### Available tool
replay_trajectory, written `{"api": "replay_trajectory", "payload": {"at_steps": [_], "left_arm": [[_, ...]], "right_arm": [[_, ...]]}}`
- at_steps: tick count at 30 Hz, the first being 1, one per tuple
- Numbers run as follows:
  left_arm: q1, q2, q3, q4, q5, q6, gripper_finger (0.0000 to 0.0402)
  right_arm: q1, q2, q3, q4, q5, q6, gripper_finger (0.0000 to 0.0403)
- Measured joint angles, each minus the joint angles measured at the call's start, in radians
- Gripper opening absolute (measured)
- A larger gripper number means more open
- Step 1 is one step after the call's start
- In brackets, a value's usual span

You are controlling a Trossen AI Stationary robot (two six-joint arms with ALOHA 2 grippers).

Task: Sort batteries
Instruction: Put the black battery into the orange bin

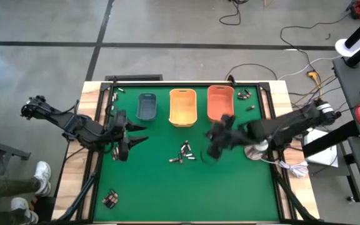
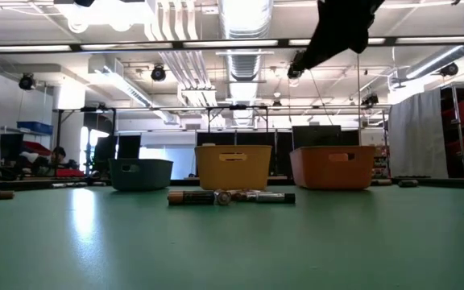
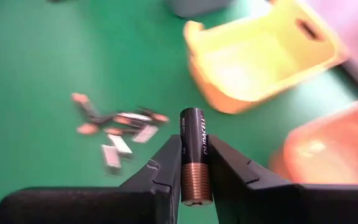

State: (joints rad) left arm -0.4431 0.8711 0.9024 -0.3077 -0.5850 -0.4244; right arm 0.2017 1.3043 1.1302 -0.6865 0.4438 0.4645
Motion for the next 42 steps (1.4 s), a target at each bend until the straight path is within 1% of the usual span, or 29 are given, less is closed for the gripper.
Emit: {"api": "replay_trajectory", "payload": {"at_steps": [2,4,8,10,12,17,21,26,31,37,42], "left_arm": [[0.000,0.005,0.000,-0.002,0.000,0.000,0.0191],[0.000,0.006,0.000,-0.002,0.000,0.001,0.0191],[0.000,0.000,0.000,-0.016,-0.024,0.018,0.0191],[0.000,-0.013,0.000,-0.039,-0.050,0.020,0.0191],[0.000,-0.029,0.000,-0.061,-0.089,0.016,0.0191],[0.004,-0.071,-0.001,-0.082,-0.191,0.018,0.0191],[0.024,-0.104,-0.001,-0.092,-0.248,0.023,0.0191],[0.054,-0.134,-0.001,-0.094,-0.348,0.023,0.0191],[0.088,-0.149,-0.001,-0.144,-0.427,0.019,0.0191],[0.131,-0.157,-0.001,-0.164,-0.455,0.016,0.0191],[0.185,-0.156,-0.001,-0.185,-0.456,0.015,0.0191]], "right_arm": [[-0.094,-0.024,0.003,-0.032,-0.063,-0.073,0.0057],[-0.199,-0.029,0.004,-0.042,-0.157,-0.144,0.0058],[-0.402,0.004,-0.003,-0.039,-0.322,-0.264,0.0058],[-0.484,0.031,-0.004,-0.041,-0.375,-0.336,0.0058],[-0.561,0.064,-0.001,-0.042,-0.404,-0.410,0.0058],[-0.715,0.166,0.008,-0.040,-0.479,-0.599,0.0058],[-0.786,0.253,0.024,-0.041,-0.530,-0.715,0.0058],[-0.839,0.364,0.073,-0.036,-0.524,-0.825,0.0058],[-0.888,0.454,0.133,-0.039,-0.503,-0.897,0.0058],[-0.916,0.494,0.157,-0.035,-0.493,-1.048,0.0057],[-0.921,0.520,0.157,-0.033,-0.493,-1.112,0.0051]]}}
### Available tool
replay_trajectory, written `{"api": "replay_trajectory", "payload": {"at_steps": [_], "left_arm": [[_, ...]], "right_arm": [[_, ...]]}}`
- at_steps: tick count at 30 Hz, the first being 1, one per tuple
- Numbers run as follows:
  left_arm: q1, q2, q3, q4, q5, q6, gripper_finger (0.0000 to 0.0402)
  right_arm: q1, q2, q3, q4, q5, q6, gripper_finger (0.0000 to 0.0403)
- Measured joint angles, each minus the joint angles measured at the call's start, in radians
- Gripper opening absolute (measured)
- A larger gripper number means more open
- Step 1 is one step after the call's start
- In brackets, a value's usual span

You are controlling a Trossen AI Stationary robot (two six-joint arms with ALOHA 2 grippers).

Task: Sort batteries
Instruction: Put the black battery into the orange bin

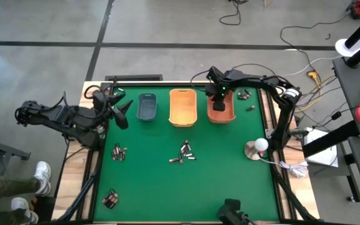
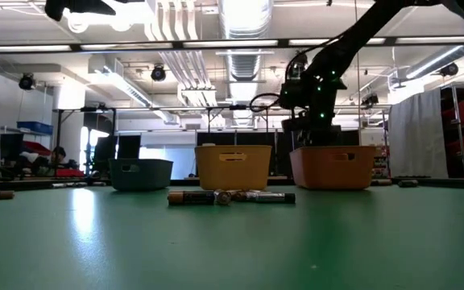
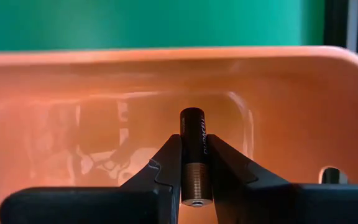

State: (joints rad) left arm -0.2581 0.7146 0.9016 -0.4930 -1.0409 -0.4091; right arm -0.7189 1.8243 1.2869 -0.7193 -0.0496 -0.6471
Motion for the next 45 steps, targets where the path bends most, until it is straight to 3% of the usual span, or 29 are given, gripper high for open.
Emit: {"api": "replay_trajectory", "payload": {"at_steps": [12,22,31,37,45], "left_arm": [[0.046,-0.003,-0.001,-0.042,0.000,0.008,0.0191],[0.046,-0.031,-0.001,-0.083,0.022,0.010,0.0191],[0.046,-0.064,-0.001,-0.084,0.063,0.059,0.0191],[0.047,-0.063,-0.001,-0.084,0.092,0.062,0.0191],[0.046,-0.021,-0.001,-0.085,0.119,0.064,0.0191]], "right_arm": [[-0.010,0.038,0.000,0.003,0.043,-0.022,0.0065],[-0.010,0.040,0.000,-0.007,0.067,-0.002,0.0122],[0.036,-0.077,0.090,-0.077,0.081,0.089,0.0159],[0.157,-0.212,0.115,-0.085,0.079,0.328,0.0171],[0.513,-0.286,0.077,-0.021,0.073,0.518,0.0168]]}}
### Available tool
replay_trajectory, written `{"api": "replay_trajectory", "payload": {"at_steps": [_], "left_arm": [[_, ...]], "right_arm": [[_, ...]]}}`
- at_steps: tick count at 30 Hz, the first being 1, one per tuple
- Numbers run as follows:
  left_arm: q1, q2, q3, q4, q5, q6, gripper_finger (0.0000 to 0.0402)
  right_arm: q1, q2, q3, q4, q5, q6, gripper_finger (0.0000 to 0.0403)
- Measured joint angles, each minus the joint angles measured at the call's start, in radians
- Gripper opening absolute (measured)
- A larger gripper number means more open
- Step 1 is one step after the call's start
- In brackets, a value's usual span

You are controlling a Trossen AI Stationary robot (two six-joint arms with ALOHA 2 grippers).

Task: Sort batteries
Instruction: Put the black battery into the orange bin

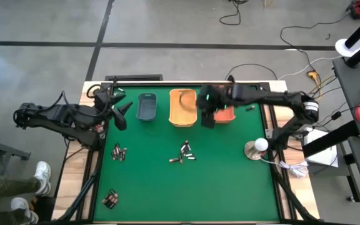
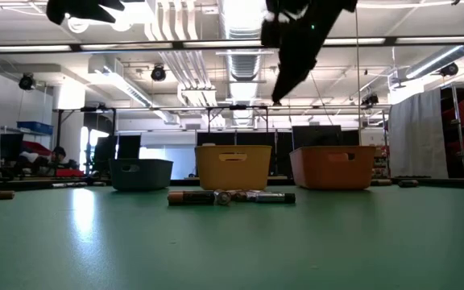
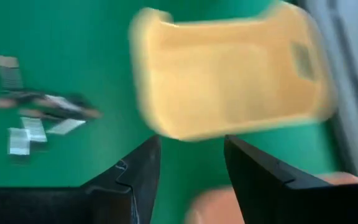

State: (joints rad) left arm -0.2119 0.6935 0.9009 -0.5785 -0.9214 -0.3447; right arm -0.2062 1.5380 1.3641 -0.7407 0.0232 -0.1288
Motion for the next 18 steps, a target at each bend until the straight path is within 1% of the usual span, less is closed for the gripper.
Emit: {"api": "replay_trajectory", "payload": {"at_steps": [4,6,9,13,18], "left_arm": [[0.000,0.021,0.000,0.001,0.058,-0.003,0.0191],[0.000,0.032,0.000,0.000,0.098,-0.004,0.0191],[0.000,0.045,0.000,0.001,0.156,-0.004,0.0191],[0.000,0.063,0.000,0.000,0.213,-0.003,0.0191],[-0.001,0.081,0.000,0.001,0.228,0.010,0.0191]], "right_arm": [[0.172,0.038,-0.023,0.111,0.000,0.112,0.0162],[0.244,0.075,-0.033,0.176,0.002,0.136,0.0159],[0.322,0.145,-0.036,0.270,0.006,0.146,0.0156],[0.367,0.262,-0.008,0.337,0.023,0.221,0.0151],[0.377,0.392,0.055,0.341,0.027,0.236,0.0146]]}}
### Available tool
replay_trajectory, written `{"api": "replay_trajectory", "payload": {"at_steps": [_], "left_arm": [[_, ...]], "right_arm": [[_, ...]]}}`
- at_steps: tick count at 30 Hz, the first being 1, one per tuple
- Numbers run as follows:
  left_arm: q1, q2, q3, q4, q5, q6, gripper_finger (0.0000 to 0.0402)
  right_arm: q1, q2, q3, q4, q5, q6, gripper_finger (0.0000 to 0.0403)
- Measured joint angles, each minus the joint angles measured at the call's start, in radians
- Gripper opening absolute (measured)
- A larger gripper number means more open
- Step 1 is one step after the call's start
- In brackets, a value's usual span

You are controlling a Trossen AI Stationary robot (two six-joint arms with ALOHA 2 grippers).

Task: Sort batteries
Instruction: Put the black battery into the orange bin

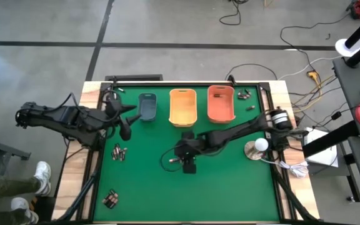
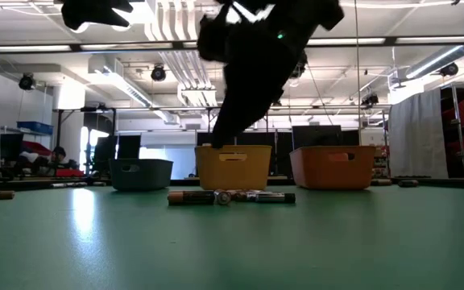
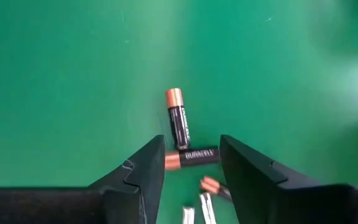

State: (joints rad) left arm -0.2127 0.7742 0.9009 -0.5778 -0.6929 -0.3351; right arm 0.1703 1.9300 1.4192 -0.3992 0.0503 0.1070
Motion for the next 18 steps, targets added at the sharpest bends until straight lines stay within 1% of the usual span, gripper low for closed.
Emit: {"api": "replay_trajectory", "payload": {"at_steps": [3,10,13,18], "left_arm": [[-0.001,0.007,0.000,0.000,0.012,-0.004,0.0191],[-0.011,-0.006,0.000,-0.018,0.140,-0.079,0.0191],[-0.033,-0.024,0.000,-0.023,0.161,-0.101,0.0191],[-0.068,-0.051,0.000,-0.022,0.162,-0.104,0.0191]], "right_arm": [[0.000,0.059,0.046,0.000,-0.021,0.000,0.0147],[0.000,0.158,0.108,0.002,-0.032,-0.034,0.0151],[-0.002,0.189,0.111,0.000,-0.032,-0.019,0.0144],[-0.005,0.208,0.115,-0.001,-0.032,0.013,0.0126]]}}
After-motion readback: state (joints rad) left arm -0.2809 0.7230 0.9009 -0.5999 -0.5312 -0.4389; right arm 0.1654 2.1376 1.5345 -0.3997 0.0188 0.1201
